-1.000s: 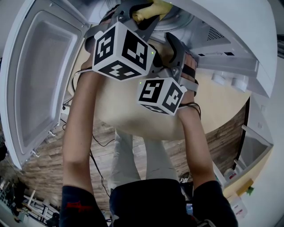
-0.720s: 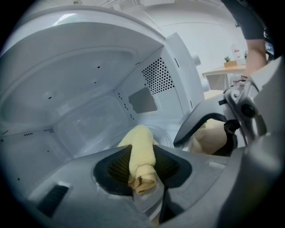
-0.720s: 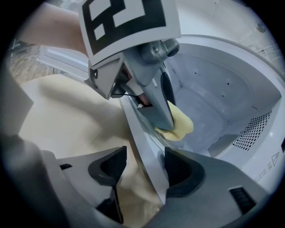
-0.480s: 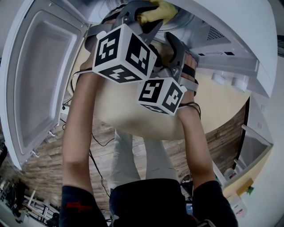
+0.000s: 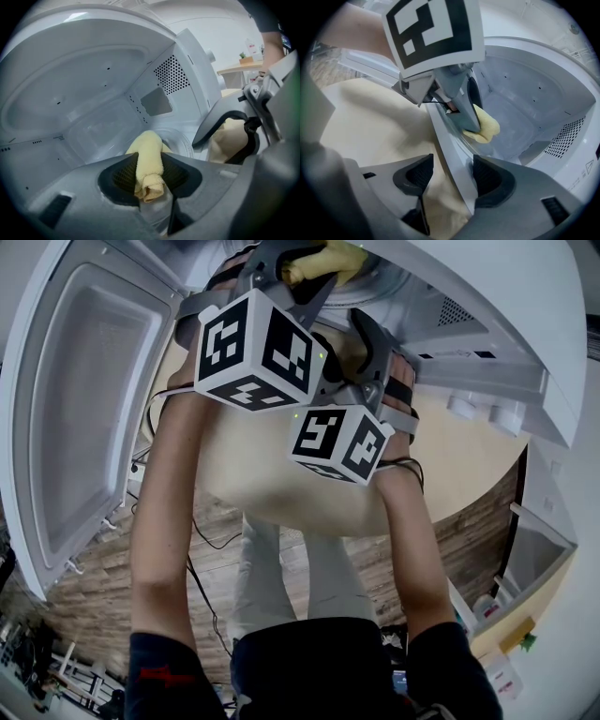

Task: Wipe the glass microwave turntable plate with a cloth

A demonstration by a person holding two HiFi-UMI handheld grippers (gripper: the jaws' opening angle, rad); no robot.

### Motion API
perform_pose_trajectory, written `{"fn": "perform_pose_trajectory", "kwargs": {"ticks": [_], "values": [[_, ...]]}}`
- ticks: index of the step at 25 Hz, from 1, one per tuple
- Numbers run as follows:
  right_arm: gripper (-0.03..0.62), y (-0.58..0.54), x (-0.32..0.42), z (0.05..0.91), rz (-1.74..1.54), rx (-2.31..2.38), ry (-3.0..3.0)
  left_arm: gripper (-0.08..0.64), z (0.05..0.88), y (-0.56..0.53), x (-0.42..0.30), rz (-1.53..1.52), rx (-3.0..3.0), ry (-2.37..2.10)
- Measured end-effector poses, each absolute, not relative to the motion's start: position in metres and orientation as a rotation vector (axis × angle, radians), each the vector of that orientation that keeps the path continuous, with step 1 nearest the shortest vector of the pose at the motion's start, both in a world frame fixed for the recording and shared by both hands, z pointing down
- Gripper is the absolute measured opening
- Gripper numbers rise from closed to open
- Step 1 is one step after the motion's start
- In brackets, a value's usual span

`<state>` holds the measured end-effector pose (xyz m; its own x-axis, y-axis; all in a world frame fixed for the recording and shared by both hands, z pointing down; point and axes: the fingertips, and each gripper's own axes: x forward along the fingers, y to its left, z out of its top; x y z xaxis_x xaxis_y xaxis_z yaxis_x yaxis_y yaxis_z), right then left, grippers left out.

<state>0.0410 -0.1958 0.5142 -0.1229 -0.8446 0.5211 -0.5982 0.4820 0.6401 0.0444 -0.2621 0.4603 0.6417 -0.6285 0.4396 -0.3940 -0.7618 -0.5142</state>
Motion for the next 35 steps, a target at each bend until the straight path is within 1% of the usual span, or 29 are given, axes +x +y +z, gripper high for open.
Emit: {"fn": "perform_pose_trajectory", "kwargs": {"ticks": [15, 24, 32, 33, 34, 35], "values": [[0.249, -0.196, 0.041, 0.514, -0.342, 1.214, -1.824, 0.127, 0.460, -0.295, -0.003, -0.905, -2.440, 1.098], [0.249, -0.196, 0.042, 0.515, -0.329, 1.195, -1.805, 0.127, 0.460, -0.294, -0.013, -0.948, -2.430, 1.140], [0.247, -0.190, 0.043, 0.497, -0.187, 1.192, -1.861, 0.127, 0.458, -0.268, -0.021, -1.016, -2.468, 1.028], [0.222, -0.188, 0.043, 0.491, -0.186, 1.197, -1.863, 0.128, 0.457, -0.264, -0.022, -1.023, -2.482, 1.015], [0.184, -0.185, 0.044, 0.484, -0.185, 1.204, -1.863, 0.127, 0.455, -0.259, -0.023, -1.029, -2.497, 1.005], [0.167, -0.183, 0.045, 0.478, -0.180, 1.212, -1.865, 0.127, 0.453, -0.254, -0.024, -1.033, -2.511, 0.997]]}}
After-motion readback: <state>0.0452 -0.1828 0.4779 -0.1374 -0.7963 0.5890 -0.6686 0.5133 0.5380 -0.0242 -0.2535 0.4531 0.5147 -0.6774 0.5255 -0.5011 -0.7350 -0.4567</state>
